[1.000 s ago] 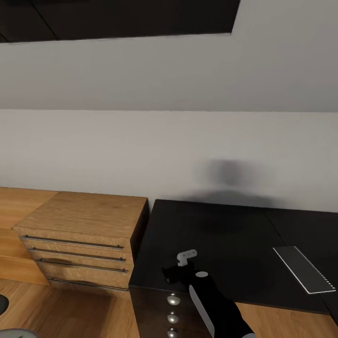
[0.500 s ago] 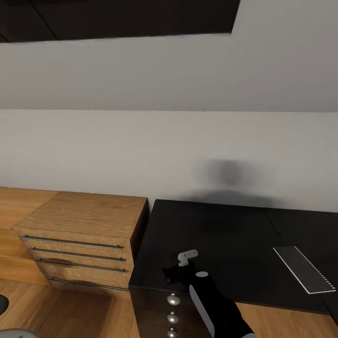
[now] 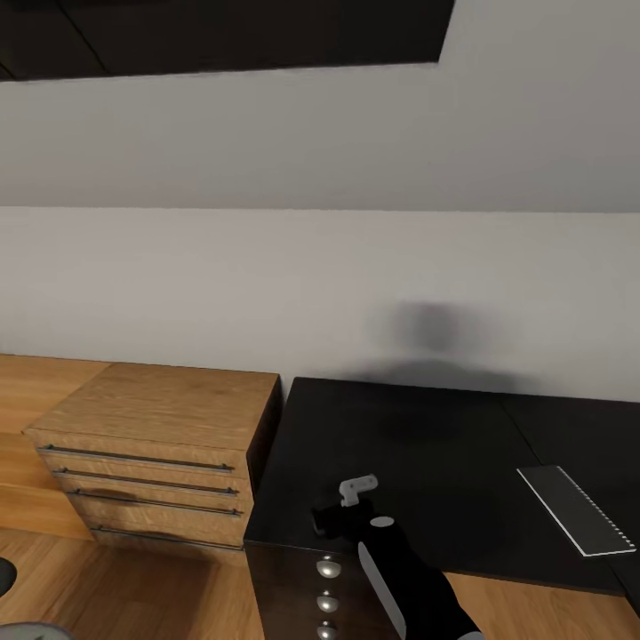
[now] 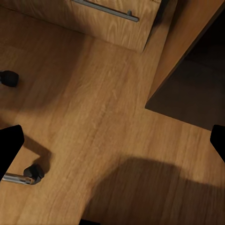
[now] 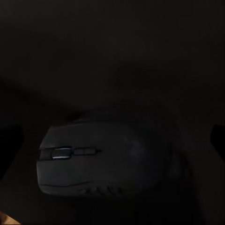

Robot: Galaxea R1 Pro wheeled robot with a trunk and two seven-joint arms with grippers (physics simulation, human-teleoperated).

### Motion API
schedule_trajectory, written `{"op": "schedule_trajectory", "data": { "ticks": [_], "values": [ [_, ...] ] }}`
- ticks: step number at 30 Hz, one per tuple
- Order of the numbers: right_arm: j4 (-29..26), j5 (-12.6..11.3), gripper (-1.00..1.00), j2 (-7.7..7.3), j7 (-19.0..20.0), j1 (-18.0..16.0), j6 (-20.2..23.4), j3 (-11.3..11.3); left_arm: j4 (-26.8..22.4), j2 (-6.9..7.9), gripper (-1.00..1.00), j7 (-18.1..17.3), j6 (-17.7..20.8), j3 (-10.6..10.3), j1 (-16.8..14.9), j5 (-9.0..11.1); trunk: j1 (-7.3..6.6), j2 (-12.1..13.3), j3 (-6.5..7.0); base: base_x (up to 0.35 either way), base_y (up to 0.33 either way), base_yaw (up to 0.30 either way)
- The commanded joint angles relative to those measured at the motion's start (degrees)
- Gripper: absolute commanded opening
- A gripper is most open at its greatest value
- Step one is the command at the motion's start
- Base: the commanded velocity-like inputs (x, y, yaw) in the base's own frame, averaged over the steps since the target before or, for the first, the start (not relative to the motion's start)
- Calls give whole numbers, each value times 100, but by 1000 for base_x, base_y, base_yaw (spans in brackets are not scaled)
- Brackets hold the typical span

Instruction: In the bedroom, organize the workspace by keeping the computer under the desk, ensuring the monitor is on the desk, placing the keyboard on the desk next to the monitor, placing the mouse on the desk next to the keyboard, moving the folder from the swivel chair onto the desk next to the mouse, stacking the notebook on top of the folder with the pen on top of the notebook, and positioning the swivel chair next to the desk.

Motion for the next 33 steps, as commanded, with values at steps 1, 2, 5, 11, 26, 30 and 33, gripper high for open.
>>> {"op": "schedule_trajectory", "data": {
  "ticks": [1,2,5,11,26,30,33],
  "values": [
    [-1,-55,100,-2,-19,-5,24,10,-1,1,100,3,-14,-48,-2,46,22,-44,-24,0,0,0],
    [2,-55,100,-2,-20,-4,24,12,-1,1,100,3,-14,-48,-2,46,44,-84,-42,0,0,0],
    [9,-55,100,-2,-20,-6,24,15,-1,0,100,3,-14,-48,-2,50,110,-204,-96,0,0,0],
    [9,-48,100,-2,-17,-1,18,16,-1,0,100,3,-14,-48,-2,51,154,-285,-132,0,0,0],
    [9,-16,100,-2,-29,-3,16,42,-1,8,100,3,-14,-47,-2,52,220,-405,-186,0,0,0],
    [9,-12,100,-2,-29,-2,16,42,-1,9,100,3,-14,-48,-2,52,220,-405,-186,0,49,0],
    [9,-11,100,-2,-29,-4,16,43,-1,5,100,3,-14,-48,-2,52,220,-405,-186,0,66,0]
  ]
}}
